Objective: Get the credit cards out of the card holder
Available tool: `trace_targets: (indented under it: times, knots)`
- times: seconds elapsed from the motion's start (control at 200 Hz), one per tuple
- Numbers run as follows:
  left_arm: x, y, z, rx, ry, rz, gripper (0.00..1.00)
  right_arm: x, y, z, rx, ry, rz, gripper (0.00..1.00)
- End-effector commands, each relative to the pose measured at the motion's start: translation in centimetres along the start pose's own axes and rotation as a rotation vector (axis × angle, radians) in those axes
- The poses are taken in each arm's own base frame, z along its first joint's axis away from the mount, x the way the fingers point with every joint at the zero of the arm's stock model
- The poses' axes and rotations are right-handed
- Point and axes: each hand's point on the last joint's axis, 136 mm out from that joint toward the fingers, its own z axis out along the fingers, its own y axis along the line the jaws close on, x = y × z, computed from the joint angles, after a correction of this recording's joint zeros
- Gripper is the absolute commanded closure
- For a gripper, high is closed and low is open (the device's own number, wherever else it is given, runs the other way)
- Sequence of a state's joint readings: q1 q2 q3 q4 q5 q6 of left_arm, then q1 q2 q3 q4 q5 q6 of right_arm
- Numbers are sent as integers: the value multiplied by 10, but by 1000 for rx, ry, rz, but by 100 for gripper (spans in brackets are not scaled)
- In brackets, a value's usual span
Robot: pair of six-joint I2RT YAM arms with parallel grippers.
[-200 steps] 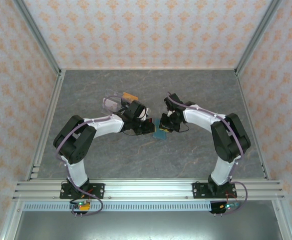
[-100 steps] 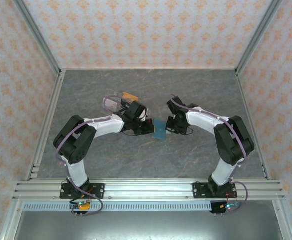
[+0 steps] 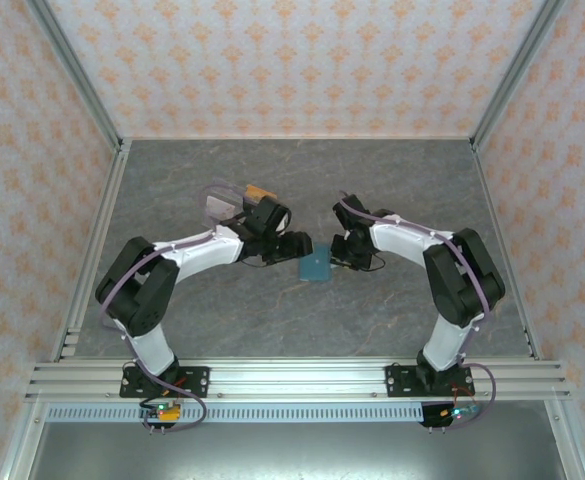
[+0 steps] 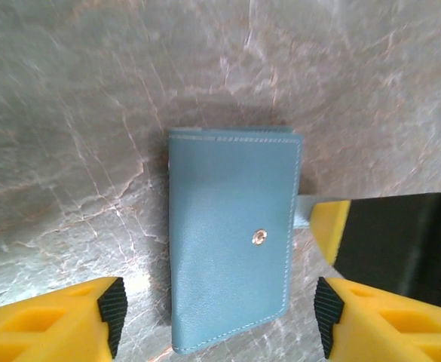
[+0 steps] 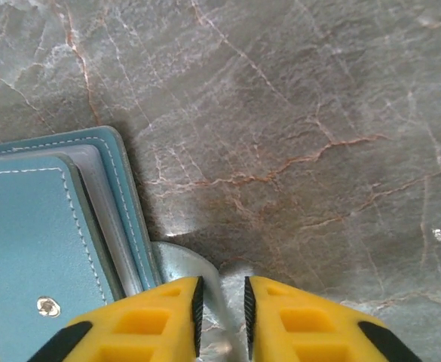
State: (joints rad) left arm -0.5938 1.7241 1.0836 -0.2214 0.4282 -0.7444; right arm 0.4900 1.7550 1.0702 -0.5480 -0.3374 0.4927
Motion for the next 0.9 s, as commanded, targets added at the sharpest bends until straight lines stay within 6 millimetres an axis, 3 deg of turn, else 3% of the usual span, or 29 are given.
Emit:
trace_targets:
  times: [0.0, 0.075, 0.29, 0.53, 0.741, 0.896]
  knots:
    - [-27, -2, -23, -50, -128, -35, 26, -12, 5, -7, -29, -30, -36, 85]
    - [-36, 2, -34, -83, -186, -45, 20, -17, 7, -16, -36, -59, -57, 92]
    - [-55, 20, -68, -197, -342, -77, 1, -23, 27, -55, -126, -154, -147, 95]
    - [-56, 40, -98, -213, -445, -145, 0, -5, 66, -94, -263, -170, -254, 95]
    - [-49, 57, -117, -214, -483, -186, 0, 4, 90, -104, -336, -144, -286, 95]
    - [-45, 60, -118, -211, -479, -171, 0, 3, 97, -94, -346, -119, -294, 95]
